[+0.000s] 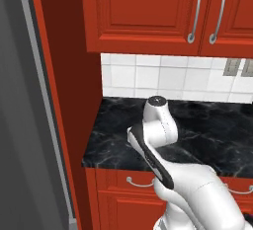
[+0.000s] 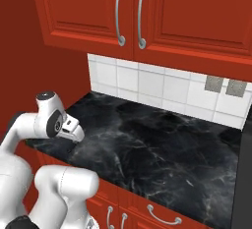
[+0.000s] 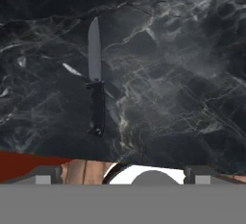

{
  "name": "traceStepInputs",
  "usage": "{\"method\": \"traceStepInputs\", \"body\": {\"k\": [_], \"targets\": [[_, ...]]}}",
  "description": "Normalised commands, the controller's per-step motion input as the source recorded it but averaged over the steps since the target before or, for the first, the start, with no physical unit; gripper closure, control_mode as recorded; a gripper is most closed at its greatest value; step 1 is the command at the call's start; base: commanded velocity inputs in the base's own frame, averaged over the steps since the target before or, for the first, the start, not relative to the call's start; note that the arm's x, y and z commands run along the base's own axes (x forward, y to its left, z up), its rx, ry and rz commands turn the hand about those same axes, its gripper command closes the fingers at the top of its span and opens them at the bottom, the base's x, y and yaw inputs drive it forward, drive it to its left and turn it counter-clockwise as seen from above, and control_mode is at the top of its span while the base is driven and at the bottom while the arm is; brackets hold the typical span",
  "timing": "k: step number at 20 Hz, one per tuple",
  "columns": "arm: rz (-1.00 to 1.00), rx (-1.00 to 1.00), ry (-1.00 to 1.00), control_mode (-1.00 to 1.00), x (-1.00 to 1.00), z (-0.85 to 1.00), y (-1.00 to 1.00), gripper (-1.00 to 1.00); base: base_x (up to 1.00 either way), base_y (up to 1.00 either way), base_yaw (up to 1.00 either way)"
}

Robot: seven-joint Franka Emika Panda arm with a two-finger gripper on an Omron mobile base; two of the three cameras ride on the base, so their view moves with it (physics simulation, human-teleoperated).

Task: Retrieve the butter from the fridge and place it on a plate on the dining table. Then retrieve the butter knife by the fridge and place it near the plate.

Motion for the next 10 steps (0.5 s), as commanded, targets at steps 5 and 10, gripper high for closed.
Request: {"method": "traceStepInputs", "body": {"k": [5,10], "targets": [[0.0,0.0,0.07,-1.0,0.28,-0.4,0.04,-1.0,0.0,0.0,0.0],[0.0,0.0,0.04,-1.0,0.34,-0.28,0.0,-1.0,0.0,0.0,0.0]]}}
